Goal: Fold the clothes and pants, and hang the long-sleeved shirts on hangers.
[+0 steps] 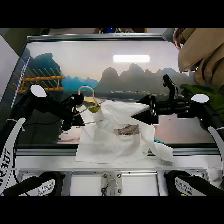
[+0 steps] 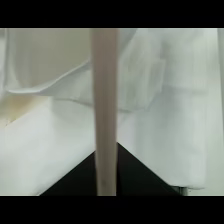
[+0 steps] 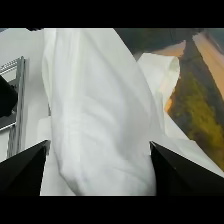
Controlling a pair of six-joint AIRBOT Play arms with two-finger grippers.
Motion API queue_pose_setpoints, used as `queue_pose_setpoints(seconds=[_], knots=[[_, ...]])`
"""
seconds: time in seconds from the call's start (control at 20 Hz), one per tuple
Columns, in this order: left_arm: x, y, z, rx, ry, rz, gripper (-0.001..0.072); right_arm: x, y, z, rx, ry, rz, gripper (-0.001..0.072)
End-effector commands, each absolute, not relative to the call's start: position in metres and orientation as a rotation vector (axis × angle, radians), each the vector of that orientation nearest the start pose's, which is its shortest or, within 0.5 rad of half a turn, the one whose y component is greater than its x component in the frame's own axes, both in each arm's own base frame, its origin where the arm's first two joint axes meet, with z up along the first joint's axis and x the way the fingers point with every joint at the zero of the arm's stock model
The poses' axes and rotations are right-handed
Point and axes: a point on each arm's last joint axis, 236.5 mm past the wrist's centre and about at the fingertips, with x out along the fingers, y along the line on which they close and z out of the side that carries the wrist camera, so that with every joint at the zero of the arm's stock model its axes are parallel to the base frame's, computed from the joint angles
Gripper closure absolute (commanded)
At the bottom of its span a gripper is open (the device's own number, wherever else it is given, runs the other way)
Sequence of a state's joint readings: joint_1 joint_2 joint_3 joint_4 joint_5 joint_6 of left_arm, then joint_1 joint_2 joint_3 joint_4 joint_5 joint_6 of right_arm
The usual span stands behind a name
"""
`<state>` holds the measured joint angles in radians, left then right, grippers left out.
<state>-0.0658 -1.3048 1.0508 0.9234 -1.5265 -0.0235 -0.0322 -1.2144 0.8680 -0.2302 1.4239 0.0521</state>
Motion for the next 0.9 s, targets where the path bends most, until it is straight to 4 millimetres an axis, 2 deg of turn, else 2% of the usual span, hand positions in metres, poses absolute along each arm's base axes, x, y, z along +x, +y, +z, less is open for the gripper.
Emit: queue_pose_setpoints(seconds=[0.0, 0.75, 0.8, 0.85], knots=[[0.2663, -0.1623, 0.0114, 0.568, 0.897, -1.565, 0.0683, 0.3021, 0.2228, 0.108, 0.112, 0.486, 1.407, 0.0004], [0.2664, -0.1621, 0.0113, 0.569, 0.897, -1.565, 0.0683, 0.302, 0.2228, 0.1081, 0.113, 0.486, 1.407, 0.0005], [0.2665, -0.1622, 0.0113, 0.569, 0.897, -1.565, 0.0683, 0.302, 0.2228, 0.1082, 0.114, 0.485, 1.407, 0.0015], [0.2664, -0.1621, 0.0113, 0.569, 0.897, -1.565, 0.0683, 0.302, 0.2228, 0.1081, 0.113, 0.485, 1.407, 0.0132]])
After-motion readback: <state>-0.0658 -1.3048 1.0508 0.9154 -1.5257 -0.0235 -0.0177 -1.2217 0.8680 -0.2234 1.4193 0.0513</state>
